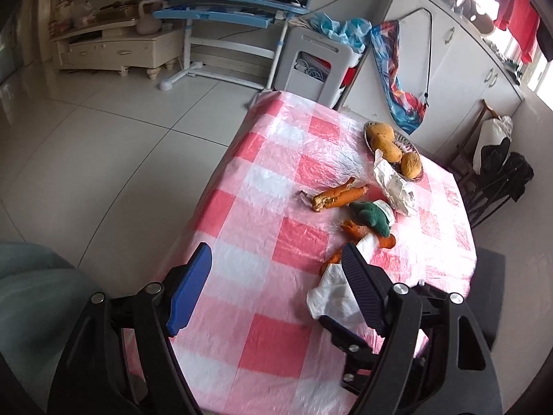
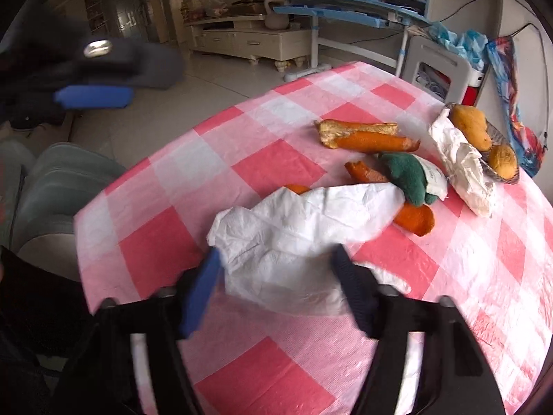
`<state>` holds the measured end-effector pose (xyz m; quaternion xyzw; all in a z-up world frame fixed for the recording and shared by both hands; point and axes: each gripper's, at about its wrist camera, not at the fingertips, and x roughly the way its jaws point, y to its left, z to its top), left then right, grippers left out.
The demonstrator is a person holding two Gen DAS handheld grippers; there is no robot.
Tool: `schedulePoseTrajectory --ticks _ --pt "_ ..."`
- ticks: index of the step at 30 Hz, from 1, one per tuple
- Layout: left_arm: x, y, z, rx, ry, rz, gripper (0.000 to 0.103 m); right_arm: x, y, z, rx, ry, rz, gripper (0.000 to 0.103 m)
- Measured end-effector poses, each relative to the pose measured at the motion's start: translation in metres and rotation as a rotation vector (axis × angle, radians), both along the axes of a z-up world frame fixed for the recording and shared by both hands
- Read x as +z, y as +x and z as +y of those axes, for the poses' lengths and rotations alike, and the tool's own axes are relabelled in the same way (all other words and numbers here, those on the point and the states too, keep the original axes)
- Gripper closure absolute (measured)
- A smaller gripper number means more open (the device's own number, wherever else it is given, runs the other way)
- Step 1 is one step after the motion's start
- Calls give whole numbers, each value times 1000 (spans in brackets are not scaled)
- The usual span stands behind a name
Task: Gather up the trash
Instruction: 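Grasp white plastic sheet with right gripper while left grasps another orange peel, then release plastic sheet and orange peel into yellow bucket with both grippers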
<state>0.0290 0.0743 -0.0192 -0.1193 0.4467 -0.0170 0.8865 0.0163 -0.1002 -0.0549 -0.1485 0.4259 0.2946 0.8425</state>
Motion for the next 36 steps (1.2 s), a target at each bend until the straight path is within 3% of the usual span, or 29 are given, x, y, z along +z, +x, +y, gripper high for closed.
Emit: schedulePoseTrajectory --ticks 4,5,12,17,18,21,23,24,31,36 --pt "-12 21 -17 -55 38 42 29 2 -6 -14 19 -24 21 96" --pt "-16 24 -22 -72 54 52 29 3 -9 -20 24 -39 22 99" --pt "-42 30 -78 -271 201 83 29 9 -23 -66 9 -79 43 99" --pt "-58 37 -103 -334 301 82 33 11 -20 -89 -46 -86 42 99" --pt "-61 41 -105 -340 299 89 37 12 -18 -91 -53 -83 43 99" --pt "-69 44 -109 -362 275 104 59 14 -12 -94 -73 -71 45 99" --pt "-67 42 -113 -384 268 103 82 15 -10 -95 -72 -58 46 99" --pt "-67 42 -113 -389 257 105 85 16 -9 -94 -68 -47 49 99" --pt "-46 24 -89 -346 150 69 88 27 -19 -88 28 55 74 99" --pt "-29 -2 -61 -296 101 46 88 38 -52 -64 250 133 117 99"
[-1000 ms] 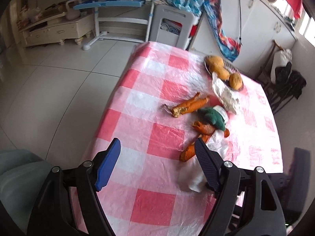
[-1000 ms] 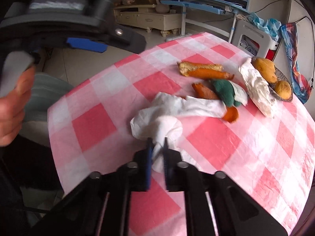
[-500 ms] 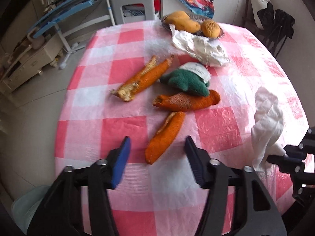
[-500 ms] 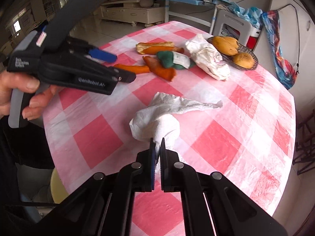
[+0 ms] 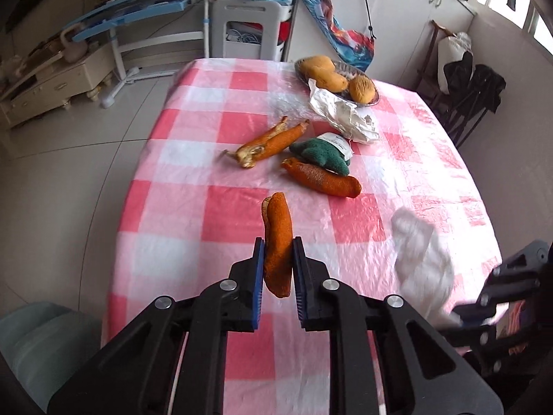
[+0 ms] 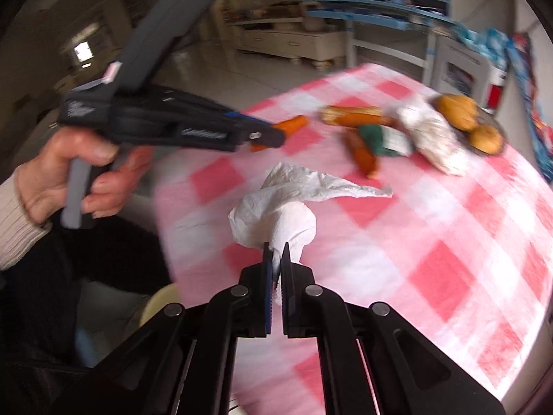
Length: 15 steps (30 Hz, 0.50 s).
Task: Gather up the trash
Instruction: 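Release plastic sheet and orange peel into yellow bucket with both grippers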
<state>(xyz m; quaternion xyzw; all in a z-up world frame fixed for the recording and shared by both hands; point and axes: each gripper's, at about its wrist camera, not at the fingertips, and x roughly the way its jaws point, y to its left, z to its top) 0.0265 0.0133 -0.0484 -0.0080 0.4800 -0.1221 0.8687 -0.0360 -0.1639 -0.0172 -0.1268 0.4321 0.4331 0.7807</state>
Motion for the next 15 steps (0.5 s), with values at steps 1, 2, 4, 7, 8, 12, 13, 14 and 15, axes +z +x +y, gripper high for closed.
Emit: schedulePoseTrajectory --ticks 1,2,4,7,8,12,13,14,15 --pt "2 -6 5 9 -3 -3 88 1 -10 7 56 9 9 99" --pt "2 -12 10 20 -8 1 88 1 -19 13 107 16 26 99" --pt "2 -24 17 34 -16 12 88 -1 -41 27 227 20 63 99" --pt "3 -49 22 45 -12 14 88 -11 -71 45 370 -3 136 99" --pt "3 -57 23 46 -14 17 88 -15 -78 49 398 -19 160 99" --pt "-5 -98 18 29 8 52 88 -33 -95 57 425 -104 212 92" --pt "-9 -109 14 19 18 66 88 -33 -96 56 414 -103 214 86" --pt "-13 -119 10 8 31 80 88 -31 -97 54 398 -100 203 78" --pt "-18 -132 6 -3 49 93 88 -29 -98 51 383 -95 192 72"
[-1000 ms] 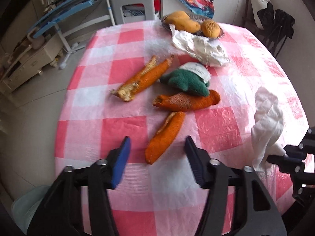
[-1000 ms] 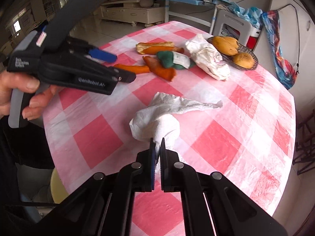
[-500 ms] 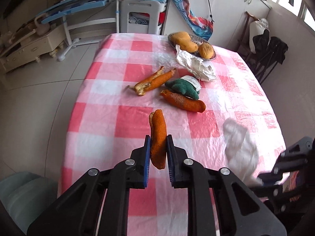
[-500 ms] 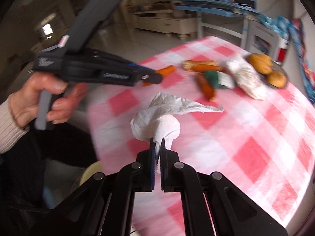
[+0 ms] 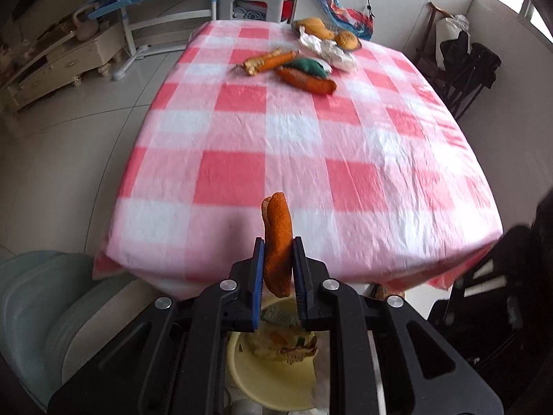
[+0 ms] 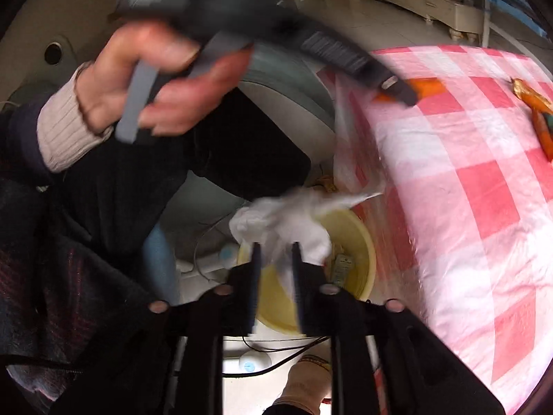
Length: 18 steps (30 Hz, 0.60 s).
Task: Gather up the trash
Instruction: 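Release plastic sheet and orange peel into yellow bucket with both grippers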
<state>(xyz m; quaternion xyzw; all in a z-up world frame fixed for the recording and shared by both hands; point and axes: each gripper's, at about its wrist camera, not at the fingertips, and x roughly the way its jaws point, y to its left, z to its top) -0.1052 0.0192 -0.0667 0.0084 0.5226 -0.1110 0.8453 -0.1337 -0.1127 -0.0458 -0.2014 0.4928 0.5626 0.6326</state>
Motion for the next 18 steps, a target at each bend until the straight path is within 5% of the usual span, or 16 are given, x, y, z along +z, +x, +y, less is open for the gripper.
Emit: schedulePoseTrajectory --ticks 4,10,12,14,18 --pt "-14 -36 -12 -31 49 54 88 13 1 -18 -116 12 -63 65" --pt "-37 -84 -35 -174 82 189 85 10 19 -42 -409 -98 -264 33" --pt "-33 -93 -38 -193 79 173 81 12 24 -52 -506 -128 -322 27" --pt "-20 -92 -34 -182 44 128 58 14 28 -59 -563 -131 -347 27" --pt "20 -67 -18 -101 39 -14 41 17 33 -61 -645 -116 -395 23"
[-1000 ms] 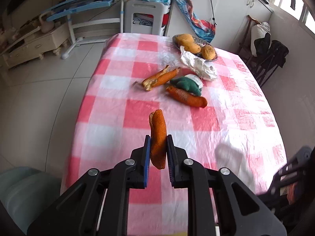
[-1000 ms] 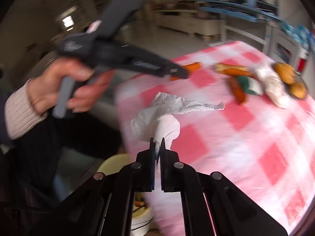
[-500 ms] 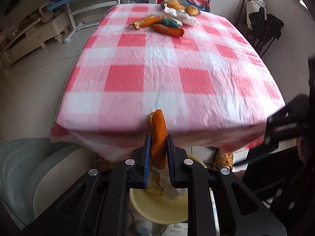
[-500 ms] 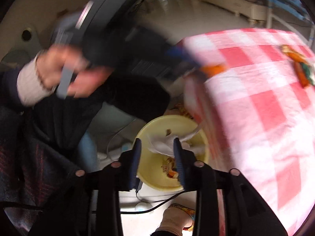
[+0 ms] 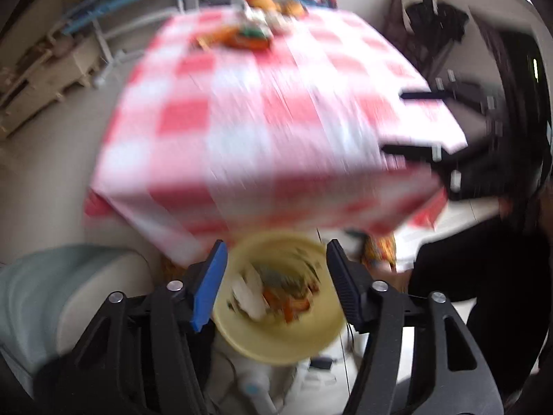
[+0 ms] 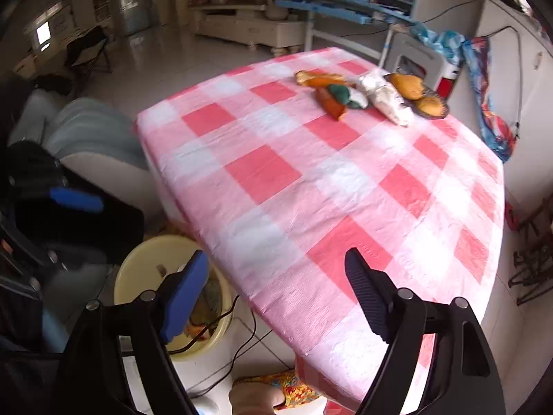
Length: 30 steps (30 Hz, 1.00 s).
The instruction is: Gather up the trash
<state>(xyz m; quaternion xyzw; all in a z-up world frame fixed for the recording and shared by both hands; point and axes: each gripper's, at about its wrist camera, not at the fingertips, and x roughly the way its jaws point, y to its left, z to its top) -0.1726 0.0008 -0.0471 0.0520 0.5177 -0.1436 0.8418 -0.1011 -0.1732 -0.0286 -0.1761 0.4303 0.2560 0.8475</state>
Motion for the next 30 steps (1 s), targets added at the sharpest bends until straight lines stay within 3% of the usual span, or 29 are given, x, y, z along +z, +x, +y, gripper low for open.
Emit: schedulePoseTrajectory --ticks 2,5,11,13,15,16,17,19,23,30 --pt "23 19 10 66 -12 -79 26 1 5 -5 -11 3 -9 23" --pt "51 49 32 190 -56 -193 17 1 14 0 -25 9 -27 23" --pt "64 112 53 285 -77 -235 17 3 17 13 -61 25 -68 21" --pt "62 116 56 304 -84 -254 14 2 22 18 -68 19 -77 20" --pt "45 121 63 332 -85 -223 14 0 26 20 -75 15 -80 20" --pt "34 126 63 353 -60 -165 14 -2 28 21 -80 13 -78 20" --pt "30 129 63 353 -74 -128 14 -3 31 22 -85 11 -76 20" --pt "33 124 59 331 -108 -158 14 -6 35 24 -96 12 -72 20" --pt "37 116 42 292 -38 -215 12 -10 38 30 -92 13 -60 20" --pt "34 115 29 248 -54 -191 12 -18 37 39 -76 -10 -37 20"
